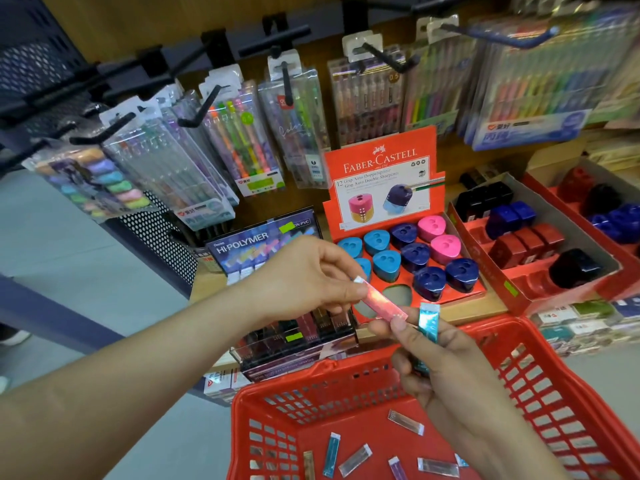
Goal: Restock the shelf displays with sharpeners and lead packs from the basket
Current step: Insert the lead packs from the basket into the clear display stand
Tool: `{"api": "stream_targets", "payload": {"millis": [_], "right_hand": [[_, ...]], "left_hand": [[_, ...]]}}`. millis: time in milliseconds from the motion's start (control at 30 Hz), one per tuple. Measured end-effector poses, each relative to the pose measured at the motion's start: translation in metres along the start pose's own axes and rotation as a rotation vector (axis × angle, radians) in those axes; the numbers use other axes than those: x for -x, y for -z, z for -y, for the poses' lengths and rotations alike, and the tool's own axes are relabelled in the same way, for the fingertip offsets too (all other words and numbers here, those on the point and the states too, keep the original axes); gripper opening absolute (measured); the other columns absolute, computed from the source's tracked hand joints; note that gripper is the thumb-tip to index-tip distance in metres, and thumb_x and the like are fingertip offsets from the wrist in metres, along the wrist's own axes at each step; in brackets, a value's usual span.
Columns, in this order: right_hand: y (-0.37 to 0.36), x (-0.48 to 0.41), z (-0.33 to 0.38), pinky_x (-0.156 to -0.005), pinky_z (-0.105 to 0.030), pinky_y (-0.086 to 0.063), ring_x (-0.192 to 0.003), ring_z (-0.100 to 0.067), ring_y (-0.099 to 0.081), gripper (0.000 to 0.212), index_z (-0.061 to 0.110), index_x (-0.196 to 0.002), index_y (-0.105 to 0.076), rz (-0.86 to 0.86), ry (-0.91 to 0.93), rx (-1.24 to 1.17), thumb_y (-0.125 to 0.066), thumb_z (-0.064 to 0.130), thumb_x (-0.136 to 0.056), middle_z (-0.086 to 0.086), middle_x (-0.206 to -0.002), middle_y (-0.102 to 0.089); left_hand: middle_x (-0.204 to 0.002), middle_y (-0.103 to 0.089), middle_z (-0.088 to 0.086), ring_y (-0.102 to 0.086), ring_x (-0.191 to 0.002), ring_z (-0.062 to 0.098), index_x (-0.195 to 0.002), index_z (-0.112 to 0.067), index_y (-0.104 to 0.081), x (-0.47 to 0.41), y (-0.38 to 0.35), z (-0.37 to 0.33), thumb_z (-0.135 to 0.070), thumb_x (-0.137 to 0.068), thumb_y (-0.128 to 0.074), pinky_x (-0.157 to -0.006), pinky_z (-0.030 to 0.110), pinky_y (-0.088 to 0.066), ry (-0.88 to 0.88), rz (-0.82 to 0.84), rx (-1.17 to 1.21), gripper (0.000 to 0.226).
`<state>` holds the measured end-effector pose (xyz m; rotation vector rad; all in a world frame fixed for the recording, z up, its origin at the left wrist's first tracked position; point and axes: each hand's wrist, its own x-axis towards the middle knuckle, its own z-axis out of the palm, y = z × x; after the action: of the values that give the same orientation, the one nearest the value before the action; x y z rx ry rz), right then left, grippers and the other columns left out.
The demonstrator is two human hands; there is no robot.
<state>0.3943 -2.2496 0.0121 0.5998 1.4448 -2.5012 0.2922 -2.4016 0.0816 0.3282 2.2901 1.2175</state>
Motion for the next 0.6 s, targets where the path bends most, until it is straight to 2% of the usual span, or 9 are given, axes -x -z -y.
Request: {"api": "stream_targets", "payload": {"millis": [100,167,233,300,333,433,533,600], "right_hand": [[0.001,-0.002,0.000,-0.045,-0.022,-0.024,-0.055,-0.011,-0.041,0.020,0.010,-0.106,-0.069,-0.046,-0.029,-0.047,-0.061,0.015,-0.089,-0.007,-0.090,-0.072],[0.004,-0.004,0.002,-0.048,-0.024,-0.030,-0.059,-0.012,-0.044,0.027,0.006,-0.110,-0.069,-0.073,-0.060,-0.134,-0.061,0.008,-0.084,-0.013,-0.087,-0.065],[0.007,-0.004,0.003,-0.050,-0.023,-0.042,-0.065,-0.015,-0.053,0.026,0.004,-0.113,-0.068,-0.050,-0.075,-0.205,-0.055,0.007,-0.091,-0.014,-0.088,-0.067],[0.010,-0.002,0.003,-0.054,-0.025,-0.053,-0.070,-0.019,-0.061,0.027,0.007,-0.116,-0.067,0.002,-0.083,-0.247,-0.049,0.012,-0.097,-0.015,-0.091,-0.070],[0.011,-0.002,0.003,-0.053,-0.026,-0.055,-0.070,-0.022,-0.065,0.028,0.011,-0.118,-0.066,0.025,-0.081,-0.246,-0.046,0.015,-0.099,-0.016,-0.093,-0.071],[0.010,0.001,0.005,-0.045,-0.024,-0.050,-0.063,-0.024,-0.069,0.028,0.026,-0.118,-0.063,0.043,-0.072,-0.159,-0.043,0.023,-0.100,-0.014,-0.101,-0.074],[0.009,0.002,0.006,-0.039,-0.021,-0.041,-0.056,-0.020,-0.069,0.023,0.017,-0.116,-0.059,0.012,-0.070,-0.088,-0.045,0.024,-0.098,-0.009,-0.101,-0.075],[0.009,0.002,0.004,-0.038,-0.019,-0.036,-0.053,-0.018,-0.066,0.020,0.010,-0.108,-0.060,-0.004,-0.070,-0.056,-0.048,0.022,-0.097,-0.008,-0.099,-0.076]], "left_hand": [[-0.075,-0.072,0.009,-0.067,-0.066,0.018,-0.091,-0.008,-0.073,-0.004,0.018,0.001,-0.008,-0.082,-0.071,-0.066,0.023,-0.055,-0.059,-0.187,0.047,0.009],[-0.077,-0.073,0.003,-0.069,-0.071,0.017,-0.090,-0.019,-0.074,-0.009,0.038,0.002,-0.013,-0.085,-0.069,-0.068,0.023,-0.057,-0.107,-0.357,-0.079,0.009],[-0.073,-0.072,0.000,-0.067,-0.067,0.011,-0.088,-0.024,-0.074,-0.015,0.051,0.009,-0.018,-0.086,-0.069,-0.064,0.023,-0.057,-0.134,-0.457,-0.251,0.008],[-0.074,-0.071,-0.005,-0.062,-0.063,0.004,-0.090,-0.022,-0.076,-0.018,0.052,0.019,-0.021,-0.086,-0.070,-0.062,0.020,-0.051,-0.159,-0.472,-0.431,0.007],[-0.080,-0.072,-0.006,-0.062,-0.067,0.004,-0.093,-0.020,-0.076,-0.020,0.050,0.025,-0.022,-0.086,-0.070,-0.066,0.018,-0.048,-0.168,-0.466,-0.518,0.010],[-0.098,-0.073,-0.004,-0.060,-0.075,0.001,-0.101,-0.017,-0.075,-0.025,0.042,0.037,-0.026,-0.088,-0.068,-0.078,0.018,-0.046,-0.159,-0.429,-0.618,0.018],[-0.099,-0.074,-0.001,-0.066,-0.084,0.008,-0.103,-0.015,-0.074,-0.027,0.037,0.040,-0.026,-0.089,-0.066,-0.086,0.029,-0.052,-0.158,-0.376,-0.652,0.020],[-0.101,-0.073,-0.001,-0.066,-0.090,0.012,-0.106,-0.014,-0.073,-0.029,0.033,0.040,-0.027,-0.091,-0.063,-0.088,0.031,-0.051,-0.178,-0.336,-0.722,0.022]]}}
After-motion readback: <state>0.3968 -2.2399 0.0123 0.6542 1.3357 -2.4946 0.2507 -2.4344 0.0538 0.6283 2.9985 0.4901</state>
